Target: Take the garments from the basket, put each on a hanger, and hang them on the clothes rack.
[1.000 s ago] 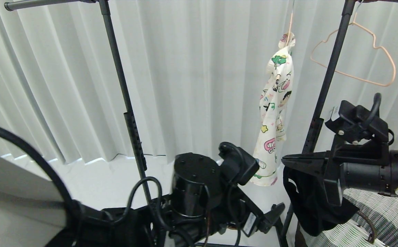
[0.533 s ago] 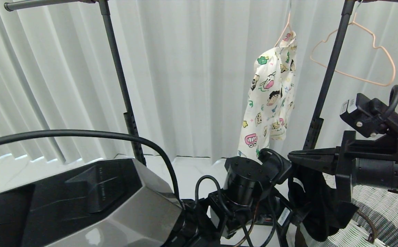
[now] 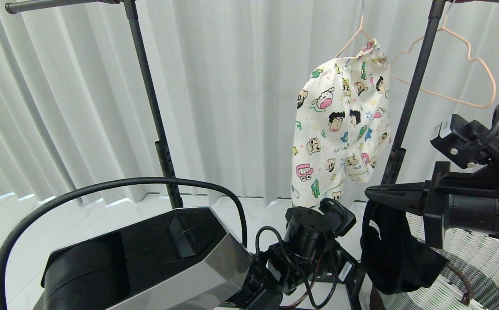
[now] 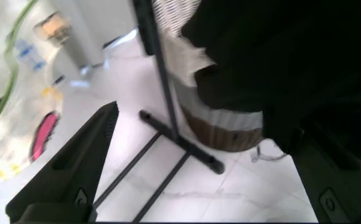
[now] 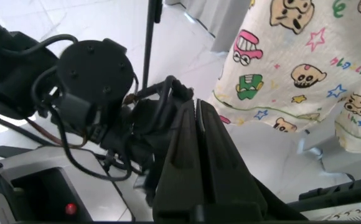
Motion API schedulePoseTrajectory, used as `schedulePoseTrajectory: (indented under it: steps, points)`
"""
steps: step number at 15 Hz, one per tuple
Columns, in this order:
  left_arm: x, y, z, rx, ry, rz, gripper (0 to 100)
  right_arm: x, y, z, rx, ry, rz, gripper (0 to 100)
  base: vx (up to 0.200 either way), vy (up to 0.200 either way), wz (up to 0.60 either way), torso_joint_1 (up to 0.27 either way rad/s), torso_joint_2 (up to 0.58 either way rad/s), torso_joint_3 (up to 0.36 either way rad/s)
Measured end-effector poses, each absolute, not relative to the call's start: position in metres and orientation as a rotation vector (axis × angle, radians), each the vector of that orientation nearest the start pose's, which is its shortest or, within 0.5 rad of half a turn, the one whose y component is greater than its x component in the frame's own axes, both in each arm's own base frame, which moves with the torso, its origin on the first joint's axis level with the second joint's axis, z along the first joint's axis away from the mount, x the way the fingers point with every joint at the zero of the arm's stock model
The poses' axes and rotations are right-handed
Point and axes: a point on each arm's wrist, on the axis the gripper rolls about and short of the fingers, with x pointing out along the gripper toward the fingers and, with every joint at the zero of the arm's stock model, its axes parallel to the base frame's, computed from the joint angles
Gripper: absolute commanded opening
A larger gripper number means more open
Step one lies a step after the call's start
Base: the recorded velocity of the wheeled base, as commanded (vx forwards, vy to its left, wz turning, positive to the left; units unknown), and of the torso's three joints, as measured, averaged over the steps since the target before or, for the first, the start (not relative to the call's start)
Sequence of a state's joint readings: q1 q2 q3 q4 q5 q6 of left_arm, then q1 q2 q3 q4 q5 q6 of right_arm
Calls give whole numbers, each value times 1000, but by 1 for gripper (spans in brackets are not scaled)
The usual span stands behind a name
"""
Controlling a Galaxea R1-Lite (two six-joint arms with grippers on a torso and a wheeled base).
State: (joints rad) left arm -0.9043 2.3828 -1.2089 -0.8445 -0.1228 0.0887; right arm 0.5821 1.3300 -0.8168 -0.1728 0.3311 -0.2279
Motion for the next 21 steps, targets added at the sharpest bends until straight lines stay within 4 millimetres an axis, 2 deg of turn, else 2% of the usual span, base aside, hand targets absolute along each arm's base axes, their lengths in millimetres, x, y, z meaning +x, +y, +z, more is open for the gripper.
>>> schedulePoseTrajectory:
  steps: [6, 10, 12, 14, 17, 21]
  points:
    - [280, -355, 41, 212, 272, -1010, 0, 175, 124, 240, -256, 238, 932, 0, 0, 0, 0, 0, 0, 0]
    - [282, -352, 39, 254, 265, -839, 0, 184, 117, 237, -251, 258, 884, 0, 0, 0, 0, 0, 0, 0]
    - [283, -348, 45, 257, 255, -792, 0, 193, 113, 233, -248, 281, 847, 0, 0, 0, 0, 0, 0, 0]
    - [288, -332, 60, 246, 250, -757, 0, 204, 114, 231, -245, 285, 832, 0, 0, 0, 0, 0, 0, 0]
    - [289, -293, 93, 235, 283, -691, 0, 223, 128, 230, -242, 218, 838, 0, 0, 0, 0, 0, 0, 0]
    - [264, -241, 153, 192, 411, -623, 0, 236, 169, 229, -246, 177, 938, 0, 0, 0, 0, 0, 0, 0]
